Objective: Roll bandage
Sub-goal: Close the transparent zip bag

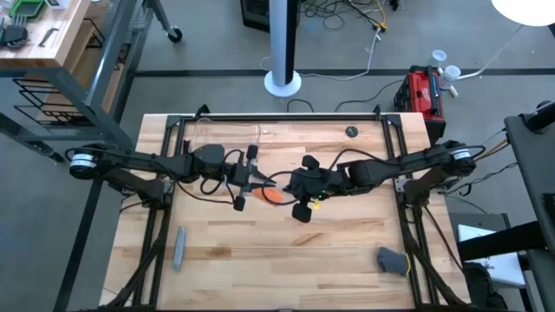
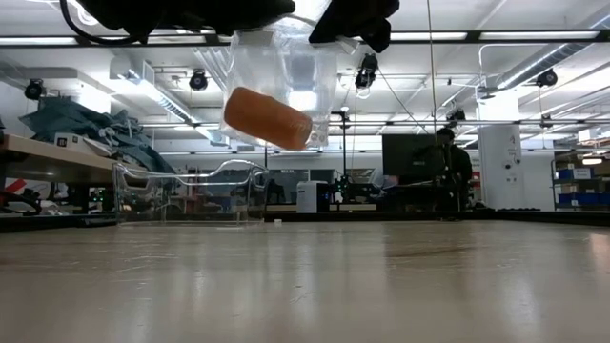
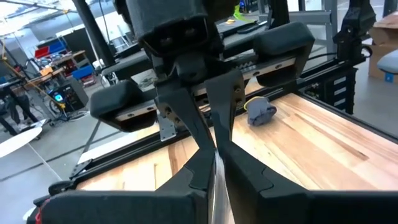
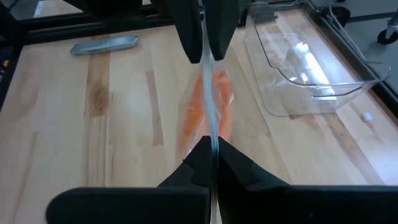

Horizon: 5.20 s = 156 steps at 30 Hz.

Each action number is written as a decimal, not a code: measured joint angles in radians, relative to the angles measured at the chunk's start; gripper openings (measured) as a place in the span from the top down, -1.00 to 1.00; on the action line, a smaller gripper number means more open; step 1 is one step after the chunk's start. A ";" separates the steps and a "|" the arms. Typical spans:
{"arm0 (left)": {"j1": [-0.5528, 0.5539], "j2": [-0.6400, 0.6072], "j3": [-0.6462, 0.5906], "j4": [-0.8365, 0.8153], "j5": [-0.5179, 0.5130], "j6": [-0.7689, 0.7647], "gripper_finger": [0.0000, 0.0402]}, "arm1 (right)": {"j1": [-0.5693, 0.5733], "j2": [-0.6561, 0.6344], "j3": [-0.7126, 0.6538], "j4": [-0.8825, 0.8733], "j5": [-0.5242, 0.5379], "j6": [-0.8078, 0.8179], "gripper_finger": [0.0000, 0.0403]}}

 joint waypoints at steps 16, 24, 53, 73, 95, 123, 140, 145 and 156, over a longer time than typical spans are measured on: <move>0.000 -0.008 0.000 -0.027 0.007 0.028 0.98 | 0.000 0.005 0.000 0.005 0.003 0.000 1.00; 0.000 -0.112 0.014 0.005 0.005 -0.053 0.93 | 0.000 0.003 0.000 0.006 0.006 0.000 1.00; -0.001 -0.221 0.009 -0.257 -0.147 -0.068 0.16 | -0.007 -0.029 -0.134 0.286 0.057 -0.054 1.00; 0.000 -0.123 0.009 -0.213 -0.067 0.034 0.85 | 0.000 -0.031 -0.105 0.348 0.055 -0.120 1.00; -0.027 -0.143 0.009 -0.353 -0.045 0.284 1.00 | -0.007 -0.035 -0.099 0.288 -0.057 -0.045 0.30; -0.036 -0.143 0.009 -0.315 -0.043 0.299 1.00 | -0.007 -0.034 -0.099 0.196 -0.102 -0.040 0.67; -0.036 -0.143 0.009 -0.317 -0.044 0.297 1.00 | 0.000 -0.034 -0.099 0.075 -0.102 -0.026 0.93; -0.036 -0.143 0.009 -0.305 -0.130 0.290 1.00 | 0.000 -0.093 -0.100 0.006 -0.070 -0.028 0.72; -0.070 -0.143 -0.042 0.054 -0.136 0.307 1.00 | 0.010 -0.398 -0.418 0.428 0.056 -0.118 0.49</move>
